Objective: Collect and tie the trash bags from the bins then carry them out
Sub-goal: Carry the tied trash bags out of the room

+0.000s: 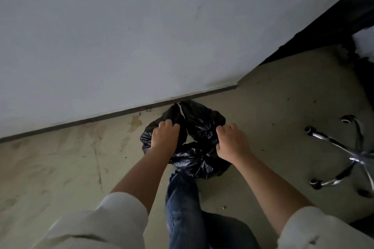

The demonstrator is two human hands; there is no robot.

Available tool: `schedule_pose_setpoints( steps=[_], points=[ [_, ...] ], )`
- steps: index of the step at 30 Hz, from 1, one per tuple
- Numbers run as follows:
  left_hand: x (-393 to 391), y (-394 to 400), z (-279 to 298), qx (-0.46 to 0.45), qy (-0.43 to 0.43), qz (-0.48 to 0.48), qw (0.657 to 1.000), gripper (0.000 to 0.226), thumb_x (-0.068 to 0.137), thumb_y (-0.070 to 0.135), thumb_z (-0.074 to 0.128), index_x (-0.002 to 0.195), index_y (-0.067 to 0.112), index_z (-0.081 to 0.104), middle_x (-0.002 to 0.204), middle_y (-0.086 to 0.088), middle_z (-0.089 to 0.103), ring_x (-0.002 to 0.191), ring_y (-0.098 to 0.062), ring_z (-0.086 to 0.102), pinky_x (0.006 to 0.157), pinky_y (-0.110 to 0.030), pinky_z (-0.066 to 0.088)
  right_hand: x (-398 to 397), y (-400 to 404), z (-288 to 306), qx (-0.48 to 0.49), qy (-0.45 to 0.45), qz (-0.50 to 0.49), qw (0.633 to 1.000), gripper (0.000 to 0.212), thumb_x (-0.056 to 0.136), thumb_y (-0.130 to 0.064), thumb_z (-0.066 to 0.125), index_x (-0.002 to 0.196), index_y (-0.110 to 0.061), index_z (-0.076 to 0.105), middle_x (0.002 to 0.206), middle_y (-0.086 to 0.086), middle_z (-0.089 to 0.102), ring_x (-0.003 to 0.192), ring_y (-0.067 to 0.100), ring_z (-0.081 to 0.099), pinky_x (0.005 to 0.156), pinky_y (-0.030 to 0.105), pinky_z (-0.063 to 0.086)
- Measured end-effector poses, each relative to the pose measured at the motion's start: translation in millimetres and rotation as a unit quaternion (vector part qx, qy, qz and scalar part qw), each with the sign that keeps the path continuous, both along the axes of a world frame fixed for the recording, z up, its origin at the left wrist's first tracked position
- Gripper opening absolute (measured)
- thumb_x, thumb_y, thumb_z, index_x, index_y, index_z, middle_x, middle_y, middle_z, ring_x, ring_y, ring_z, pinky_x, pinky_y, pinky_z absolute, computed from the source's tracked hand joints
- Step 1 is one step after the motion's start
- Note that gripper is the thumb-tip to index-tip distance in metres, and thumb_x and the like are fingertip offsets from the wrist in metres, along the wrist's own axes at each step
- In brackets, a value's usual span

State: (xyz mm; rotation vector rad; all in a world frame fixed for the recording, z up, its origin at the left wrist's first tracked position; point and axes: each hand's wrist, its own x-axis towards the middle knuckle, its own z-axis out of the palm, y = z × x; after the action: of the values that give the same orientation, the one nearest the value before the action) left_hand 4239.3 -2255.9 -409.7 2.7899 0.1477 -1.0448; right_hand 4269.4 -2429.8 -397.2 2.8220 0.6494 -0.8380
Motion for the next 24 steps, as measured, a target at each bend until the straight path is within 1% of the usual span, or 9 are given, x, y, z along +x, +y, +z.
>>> schedule_pose_setpoints(
  steps=[3, 7, 13, 14, 16, 17, 19, 22, 24],
  points=[
    [20.4, -21.2, -30.3, -0.008, 0.000, 0.018, 1.000, 0.035, 0.091, 0.005, 0.049, 0.125, 0.008, 0.044, 0.126, -0.012, 0.044, 0.121, -0.028, 0.042, 0.096, -0.035, 0.042, 27.1, -19.3, -30.9, -0.010, 0.010, 0.013, 1.000, 0.025, 0.085, -0.014, 0.050, 0.107, -0.003, 0.050, 0.106, 0.015, 0.059, 0.105, 0.032, 0.050, 0.073, 0.035, 0.046],
    [43.3, -43.4, -64.5, -0.005, 0.002, 0.060, 0.998, 0.034, 0.090, 0.005, 0.048, 0.124, 0.009, 0.045, 0.125, -0.012, 0.045, 0.119, -0.028, 0.044, 0.095, -0.034, 0.041, 62.3, -42.2, -65.7, -0.018, 0.012, 0.046, 0.999, 0.025, 0.064, -0.011, 0.072, 0.082, 0.000, 0.059, 0.076, 0.015, 0.063, 0.077, 0.033, 0.059, 0.050, 0.032, 0.044],
    [75.5, -72.5, -100.2, -0.002, -0.008, 0.160, 0.987, 0.034, 0.087, -0.001, 0.048, 0.120, 0.007, 0.046, 0.124, -0.012, 0.046, 0.117, -0.028, 0.044, 0.095, -0.033, 0.042, 112.7, -68.4, -109.2, -0.001, 0.025, 0.088, 0.996, 0.026, 0.084, -0.016, 0.052, 0.106, -0.003, 0.051, 0.105, 0.014, 0.058, 0.106, 0.032, 0.050, 0.066, 0.034, 0.040],
    [81.0, -78.4, -106.8, -0.001, -0.010, 0.174, 0.985, 0.033, 0.087, -0.001, 0.048, 0.120, 0.007, 0.046, 0.124, -0.013, 0.046, 0.117, -0.028, 0.044, 0.094, -0.033, 0.042, 120.0, -74.1, -120.1, 0.018, 0.010, 0.095, 0.995, 0.026, 0.081, -0.015, 0.057, 0.103, -0.002, 0.053, 0.101, 0.014, 0.060, 0.102, 0.032, 0.053, 0.063, 0.033, 0.041],
    [89.0, -90.0, -118.4, -0.006, -0.004, 0.196, 0.981, 0.032, 0.088, -0.003, 0.046, 0.118, 0.006, 0.048, 0.123, -0.013, 0.047, 0.116, -0.029, 0.045, 0.092, -0.034, 0.043, 126.3, -82.4, -132.3, 0.035, -0.001, 0.132, 0.991, 0.034, 0.053, -0.013, 0.081, 0.077, -0.002, 0.060, 0.070, 0.012, 0.063, 0.071, 0.031, 0.062, 0.042, 0.027, 0.041],
    [92.0, -97.0, -122.8, -0.012, 0.002, 0.206, 0.979, 0.031, 0.088, -0.003, 0.045, 0.118, 0.006, 0.048, 0.122, -0.014, 0.048, 0.116, -0.029, 0.046, 0.092, -0.033, 0.043, 129.9, -87.4, -138.3, 0.032, -0.007, 0.144, 0.989, 0.040, 0.036, -0.012, 0.086, 0.064, -0.004, 0.059, 0.055, 0.009, 0.060, 0.054, 0.028, 0.060, 0.034, 0.021, 0.038],
    [94.2, -108.7, -130.6, -0.015, 0.020, 0.218, 0.976, 0.028, 0.089, -0.003, 0.044, 0.116, 0.005, 0.049, 0.122, -0.014, 0.048, 0.115, -0.030, 0.047, 0.090, -0.034, 0.044, 133.6, -97.8, -150.4, 0.032, 0.010, 0.138, 0.990, 0.044, 0.023, -0.012, 0.087, 0.054, -0.006, 0.056, 0.045, 0.006, 0.055, 0.042, 0.024, 0.056, 0.028, 0.017, 0.030],
    [95.7, -115.0, -140.0, -0.011, 0.031, 0.227, 0.973, 0.027, 0.090, -0.002, 0.045, 0.116, 0.004, 0.049, 0.123, -0.015, 0.047, 0.117, -0.032, 0.047, 0.089, -0.036, 0.044, 133.5, -110.8, -161.0, 0.045, 0.010, 0.154, 0.987, 0.039, 0.029, -0.010, 0.085, 0.055, -0.005, 0.056, 0.046, 0.007, 0.054, 0.042, 0.024, 0.054, 0.034, 0.018, 0.022],
    [93.6, -117.1, -141.1, -0.004, 0.042, 0.214, 0.976, 0.030, 0.089, -0.001, 0.047, 0.118, 0.005, 0.048, 0.125, -0.015, 0.047, 0.118, -0.032, 0.046, 0.091, -0.037, 0.044, 128.4, -115.5, -160.9, 0.046, 0.051, 0.152, 0.986, 0.029, 0.051, -0.008, 0.078, 0.073, 0.000, 0.061, 0.066, 0.013, 0.062, 0.061, 0.030, 0.061, 0.039, 0.027, 0.037]
  ],
)
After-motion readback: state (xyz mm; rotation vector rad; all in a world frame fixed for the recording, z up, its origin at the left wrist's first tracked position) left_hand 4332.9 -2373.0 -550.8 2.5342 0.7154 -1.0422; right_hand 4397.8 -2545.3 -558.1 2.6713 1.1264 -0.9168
